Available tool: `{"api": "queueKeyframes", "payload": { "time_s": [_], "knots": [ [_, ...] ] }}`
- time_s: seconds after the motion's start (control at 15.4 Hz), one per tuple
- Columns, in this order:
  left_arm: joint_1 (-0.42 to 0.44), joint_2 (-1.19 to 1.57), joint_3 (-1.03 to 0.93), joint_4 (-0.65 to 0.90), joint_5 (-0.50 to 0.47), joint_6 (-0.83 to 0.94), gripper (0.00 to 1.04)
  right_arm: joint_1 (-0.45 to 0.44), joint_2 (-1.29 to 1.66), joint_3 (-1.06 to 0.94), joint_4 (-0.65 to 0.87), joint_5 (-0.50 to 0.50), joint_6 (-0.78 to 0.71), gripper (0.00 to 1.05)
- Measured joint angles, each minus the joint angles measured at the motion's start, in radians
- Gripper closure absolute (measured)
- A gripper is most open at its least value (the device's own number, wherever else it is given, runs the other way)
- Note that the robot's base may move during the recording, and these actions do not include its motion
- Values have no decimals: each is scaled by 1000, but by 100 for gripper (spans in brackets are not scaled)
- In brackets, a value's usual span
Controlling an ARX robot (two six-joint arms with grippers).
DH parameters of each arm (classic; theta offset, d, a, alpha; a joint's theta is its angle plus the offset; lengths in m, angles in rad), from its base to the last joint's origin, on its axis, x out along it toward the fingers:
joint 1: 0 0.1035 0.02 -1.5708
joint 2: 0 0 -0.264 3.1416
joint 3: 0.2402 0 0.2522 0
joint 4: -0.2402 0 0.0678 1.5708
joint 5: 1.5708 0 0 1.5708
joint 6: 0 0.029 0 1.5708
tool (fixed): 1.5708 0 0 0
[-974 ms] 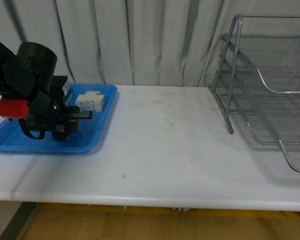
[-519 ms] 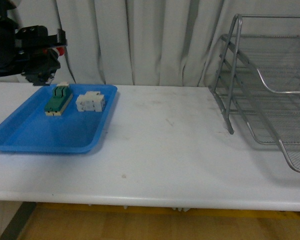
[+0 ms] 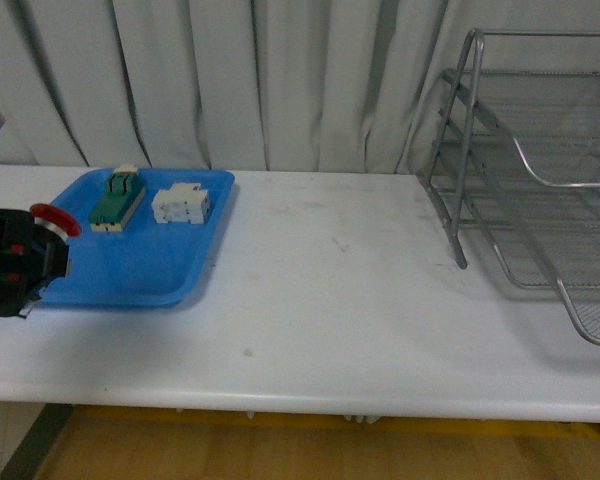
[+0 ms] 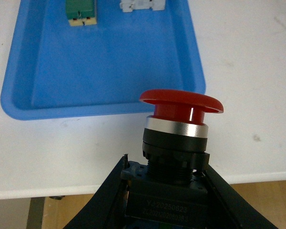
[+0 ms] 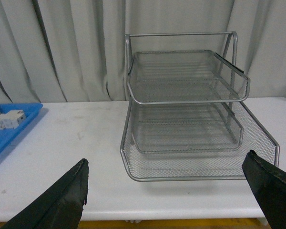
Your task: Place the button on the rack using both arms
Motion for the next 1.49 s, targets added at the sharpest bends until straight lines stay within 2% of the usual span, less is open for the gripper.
{"api": "queueKeyframes", "payload": {
  "time_s": [0.39, 1.36, 1.43, 1.49],
  "knots": [
    [16, 16, -24, 56, 2, 1, 68, 0, 0, 0, 0, 0, 0, 6],
    [13, -3, -42, 38, 19, 3, 68, 0, 0, 0, 0, 3, 0, 6],
    [-51, -120, -32, -31, 21, -1, 68, 0, 0, 0, 1, 3, 0, 6],
    [-176, -148, 54, -88, -8, -8, 68, 0, 0, 0, 1, 0, 0, 6]
  ]
}}
